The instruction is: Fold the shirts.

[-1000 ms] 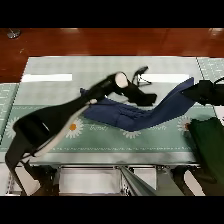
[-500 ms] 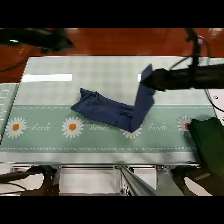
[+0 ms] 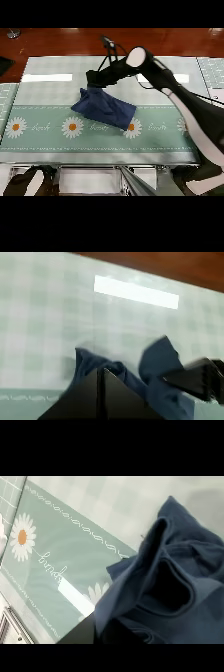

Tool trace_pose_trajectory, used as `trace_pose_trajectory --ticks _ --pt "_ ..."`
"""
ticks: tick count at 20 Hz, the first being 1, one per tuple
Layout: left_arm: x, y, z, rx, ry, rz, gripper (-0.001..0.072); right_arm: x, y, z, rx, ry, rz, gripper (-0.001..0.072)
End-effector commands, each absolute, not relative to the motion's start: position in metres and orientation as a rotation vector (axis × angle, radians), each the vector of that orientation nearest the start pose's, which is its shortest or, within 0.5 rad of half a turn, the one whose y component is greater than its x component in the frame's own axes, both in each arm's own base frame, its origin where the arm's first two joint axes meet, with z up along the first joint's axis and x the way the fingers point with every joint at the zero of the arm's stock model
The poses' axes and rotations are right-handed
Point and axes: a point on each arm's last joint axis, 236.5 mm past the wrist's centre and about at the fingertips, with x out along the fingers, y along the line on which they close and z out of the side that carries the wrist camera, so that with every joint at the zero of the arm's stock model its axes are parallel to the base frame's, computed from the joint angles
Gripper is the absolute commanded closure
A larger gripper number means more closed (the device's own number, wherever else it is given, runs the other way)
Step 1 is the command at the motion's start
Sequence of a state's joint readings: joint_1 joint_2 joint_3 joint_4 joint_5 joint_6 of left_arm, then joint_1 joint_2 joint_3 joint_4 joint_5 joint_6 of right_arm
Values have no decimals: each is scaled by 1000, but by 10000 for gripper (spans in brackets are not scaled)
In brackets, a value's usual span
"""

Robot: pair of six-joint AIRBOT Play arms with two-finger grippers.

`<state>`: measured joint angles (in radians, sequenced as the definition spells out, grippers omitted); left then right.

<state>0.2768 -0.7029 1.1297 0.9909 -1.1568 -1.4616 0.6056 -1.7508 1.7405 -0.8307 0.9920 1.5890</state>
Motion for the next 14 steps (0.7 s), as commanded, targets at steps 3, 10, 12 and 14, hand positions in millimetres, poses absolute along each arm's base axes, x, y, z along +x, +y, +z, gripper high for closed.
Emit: trace_pose_trajectory --ticks 3,10,12,14 --pt "288 -43 148 -485 740 -182 682 387 476 21 438 1273 907 232" --pt "303 -33 108 -546 775 -129 682 418 286 105 245 1276 782 80" --pt "305 -32 103 -552 792 -126 682 420 178 130 111 1206 483 80" --pt "306 -32 100 -550 801 -127 682 398 97 132 136 1110 214 81"
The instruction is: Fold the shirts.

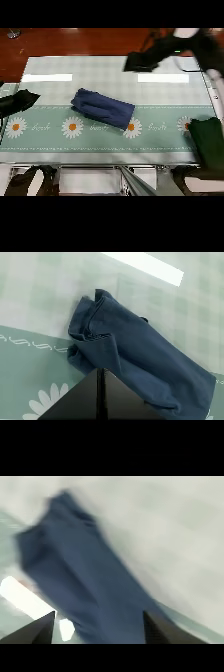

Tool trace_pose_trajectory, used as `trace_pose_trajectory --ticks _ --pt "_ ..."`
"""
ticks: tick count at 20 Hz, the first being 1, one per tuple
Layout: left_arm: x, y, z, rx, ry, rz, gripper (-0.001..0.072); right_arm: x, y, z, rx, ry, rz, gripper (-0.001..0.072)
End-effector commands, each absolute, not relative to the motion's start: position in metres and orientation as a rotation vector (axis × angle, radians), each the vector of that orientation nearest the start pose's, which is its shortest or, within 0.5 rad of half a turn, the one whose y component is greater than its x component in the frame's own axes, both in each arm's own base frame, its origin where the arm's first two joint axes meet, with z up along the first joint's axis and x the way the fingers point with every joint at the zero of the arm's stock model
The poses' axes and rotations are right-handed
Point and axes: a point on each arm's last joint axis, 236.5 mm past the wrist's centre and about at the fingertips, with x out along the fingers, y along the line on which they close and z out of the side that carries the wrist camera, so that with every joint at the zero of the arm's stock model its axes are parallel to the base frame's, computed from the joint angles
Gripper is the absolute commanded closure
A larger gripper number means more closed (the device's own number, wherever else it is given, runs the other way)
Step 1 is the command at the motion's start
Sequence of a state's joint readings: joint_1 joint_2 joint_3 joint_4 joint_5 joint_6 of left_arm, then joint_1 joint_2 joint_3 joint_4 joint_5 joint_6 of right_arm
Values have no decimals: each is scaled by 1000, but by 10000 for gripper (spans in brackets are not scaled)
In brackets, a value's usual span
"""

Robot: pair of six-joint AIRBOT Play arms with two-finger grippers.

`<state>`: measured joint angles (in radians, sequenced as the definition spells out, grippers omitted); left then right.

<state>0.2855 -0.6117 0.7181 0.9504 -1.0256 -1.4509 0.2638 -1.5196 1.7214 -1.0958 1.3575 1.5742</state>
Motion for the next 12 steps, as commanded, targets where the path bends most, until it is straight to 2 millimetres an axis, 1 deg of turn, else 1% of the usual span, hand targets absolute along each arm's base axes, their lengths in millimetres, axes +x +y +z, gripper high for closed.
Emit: trace_pose_trajectory --ticks 1,2,3,4,5,6,7,8,9,11,12 --pt "306 -32 99 -536 803 -133 682 378 76 117 218 1067 127 81" --pt "306 -32 98 -532 805 -136 682 355 69 93 342 1044 62 81" --pt "307 -33 98 -531 803 -137 682 329 74 61 499 1035 20 82" --pt "307 -35 97 -529 804 -142 682 308 90 28 652 1032 27 82" --pt "307 -38 96 -524 805 -151 682 294 109 1 795 1043 42 82" --pt "307 -42 96 -519 806 -161 682 283 129 -22 925 1064 58 82" --pt "307 -46 96 -515 809 -172 682 273 149 -41 983 1097 92 82" --pt "306 -50 96 -511 812 -183 682 263 163 -52 980 1156 130 82" --pt "305 -54 96 -507 816 -195 682 259 176 -59 963 1208 166 82" --pt "304 -59 96 -500 821 -212 682 263 194 -69 937 1264 205 82" --pt "304 -61 96 -497 822 -217 682 270 199 -74 923 1284 212 82"
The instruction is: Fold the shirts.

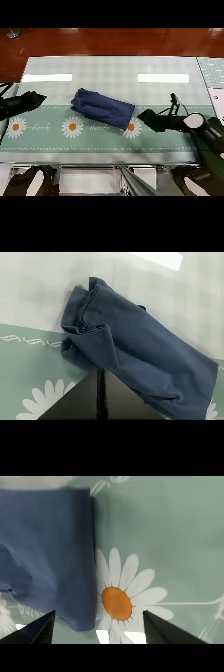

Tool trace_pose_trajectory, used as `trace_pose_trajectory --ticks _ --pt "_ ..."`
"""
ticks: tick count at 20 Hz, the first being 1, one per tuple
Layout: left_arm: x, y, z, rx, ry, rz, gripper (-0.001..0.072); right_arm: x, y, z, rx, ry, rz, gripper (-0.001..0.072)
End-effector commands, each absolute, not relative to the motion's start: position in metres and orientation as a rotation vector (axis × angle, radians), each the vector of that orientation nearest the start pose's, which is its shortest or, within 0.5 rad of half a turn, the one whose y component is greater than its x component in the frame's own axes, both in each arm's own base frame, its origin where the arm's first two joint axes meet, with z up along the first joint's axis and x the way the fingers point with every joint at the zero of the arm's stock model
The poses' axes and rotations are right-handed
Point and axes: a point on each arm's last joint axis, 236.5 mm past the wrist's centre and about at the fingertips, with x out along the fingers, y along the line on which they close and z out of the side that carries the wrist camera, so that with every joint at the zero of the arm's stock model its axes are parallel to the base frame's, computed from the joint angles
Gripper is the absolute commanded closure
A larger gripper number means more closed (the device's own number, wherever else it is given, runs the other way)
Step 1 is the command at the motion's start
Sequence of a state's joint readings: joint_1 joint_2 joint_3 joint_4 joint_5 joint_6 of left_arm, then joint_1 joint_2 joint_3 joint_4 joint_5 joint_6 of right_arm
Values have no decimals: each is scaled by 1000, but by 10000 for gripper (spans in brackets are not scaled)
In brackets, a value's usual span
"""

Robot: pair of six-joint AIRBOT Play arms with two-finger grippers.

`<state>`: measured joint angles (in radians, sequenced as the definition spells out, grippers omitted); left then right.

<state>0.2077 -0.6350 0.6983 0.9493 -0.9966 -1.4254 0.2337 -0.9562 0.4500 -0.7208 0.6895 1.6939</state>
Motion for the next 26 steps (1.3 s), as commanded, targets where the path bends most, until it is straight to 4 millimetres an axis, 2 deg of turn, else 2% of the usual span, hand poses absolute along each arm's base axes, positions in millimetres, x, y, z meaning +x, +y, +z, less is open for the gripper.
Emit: trace_pose_trajectory --ticks 1,6,10,12,13,14,15,17,21,24,26 --pt "304 -62 96 -496 823 -220 682 276 204 -77 909 1307 226 82" --pt "304 -62 96 -496 823 -220 682 305 229 -86 871 1406 294 83" --pt "304 -62 96 -496 823 -220 682 309 251 -90 853 1494 369 90" --pt "304 -62 96 -496 824 -220 681 301 267 -91 824 1540 416 107" --pt "304 -62 96 -496 823 -220 682 297 275 -91 795 1553 454 298" --pt "304 -62 96 -496 823 -220 682 297 282 -86 753 1536 503 630" --pt "304 -62 96 -496 824 -220 682 304 287 -78 725 1505 547 682" --pt "303 -62 96 -496 825 -221 681 331 291 -45 672 1431 612 683" --pt "303 -62 96 -496 825 -221 681 399 278 60 459 1224 637 683" --pt "303 -62 96 -496 825 -221 682 429 249 142 270 1071 587 683" --pt "303 -62 96 -496 825 -221 682 442 217 191 195 982 518 683"
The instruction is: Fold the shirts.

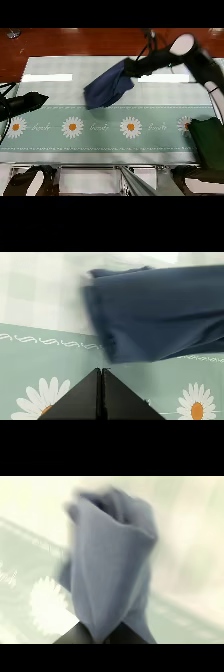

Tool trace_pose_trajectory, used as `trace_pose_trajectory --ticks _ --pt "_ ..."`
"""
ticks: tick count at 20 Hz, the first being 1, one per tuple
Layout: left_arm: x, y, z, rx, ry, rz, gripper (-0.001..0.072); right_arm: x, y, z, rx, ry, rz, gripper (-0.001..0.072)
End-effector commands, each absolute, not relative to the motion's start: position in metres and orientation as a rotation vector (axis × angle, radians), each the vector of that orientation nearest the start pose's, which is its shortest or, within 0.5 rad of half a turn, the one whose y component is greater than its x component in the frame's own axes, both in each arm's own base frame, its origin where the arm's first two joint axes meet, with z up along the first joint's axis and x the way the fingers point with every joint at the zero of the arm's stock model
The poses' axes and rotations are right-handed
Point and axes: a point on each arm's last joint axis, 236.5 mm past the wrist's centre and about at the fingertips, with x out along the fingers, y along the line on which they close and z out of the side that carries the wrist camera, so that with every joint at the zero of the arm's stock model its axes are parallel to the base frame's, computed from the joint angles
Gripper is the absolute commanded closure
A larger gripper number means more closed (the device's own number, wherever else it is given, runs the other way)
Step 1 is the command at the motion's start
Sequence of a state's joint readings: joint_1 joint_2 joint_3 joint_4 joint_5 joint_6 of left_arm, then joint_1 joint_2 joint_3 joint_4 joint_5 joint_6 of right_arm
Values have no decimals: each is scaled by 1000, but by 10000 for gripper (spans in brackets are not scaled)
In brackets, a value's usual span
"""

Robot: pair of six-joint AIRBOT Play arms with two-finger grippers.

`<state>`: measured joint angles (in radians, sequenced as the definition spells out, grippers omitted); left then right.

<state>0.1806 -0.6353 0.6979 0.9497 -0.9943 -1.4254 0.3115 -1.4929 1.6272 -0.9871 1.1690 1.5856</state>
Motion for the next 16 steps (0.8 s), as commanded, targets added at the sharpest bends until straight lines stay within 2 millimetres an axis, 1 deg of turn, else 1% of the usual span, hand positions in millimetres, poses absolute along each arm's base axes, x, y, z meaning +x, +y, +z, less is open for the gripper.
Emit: trace_pose_trajectory --ticks 1,2,3,4,6,8,9,10,11,12,13,14,16 --pt "303 -62 96 -495 826 -221 682 445 199 214 177 945 483 683" --pt "303 -62 95 -496 827 -222 682 446 179 234 168 913 449 683" --pt "303 -62 95 -495 828 -222 682 447 156 251 170 884 398 683" --pt "303 -62 95 -495 828 -222 682 444 132 263 191 860 350 682" --pt "304 -65 98 -514 819 -231 681 433 79 279 241 845 234 682" --pt "305 -69 101 -535 812 -243 681 413 21 285 316 865 95 682" --pt "305 -69 102 -537 807 -243 682 398 -9 282 360 900 15 682" --pt "306 -69 103 -539 804 -242 681 380 -34 277 398 939 -54 682" --pt "306 -69 103 -538 803 -242 682 359 -58 271 431 983 -122 682" --pt "307 -68 103 -538 801 -241 681 338 -77 261 462 1034 -187 683" --pt "308 -67 104 -539 793 -238 682 317 -94 249 475 1083 -228 682" --pt "310 -66 105 -539 783 -233 682 300 -105 240 531 1094 -282 682" --pt "314 -64 108 -540 763 -224 682 258 -125 221 618 1114 -387 682"
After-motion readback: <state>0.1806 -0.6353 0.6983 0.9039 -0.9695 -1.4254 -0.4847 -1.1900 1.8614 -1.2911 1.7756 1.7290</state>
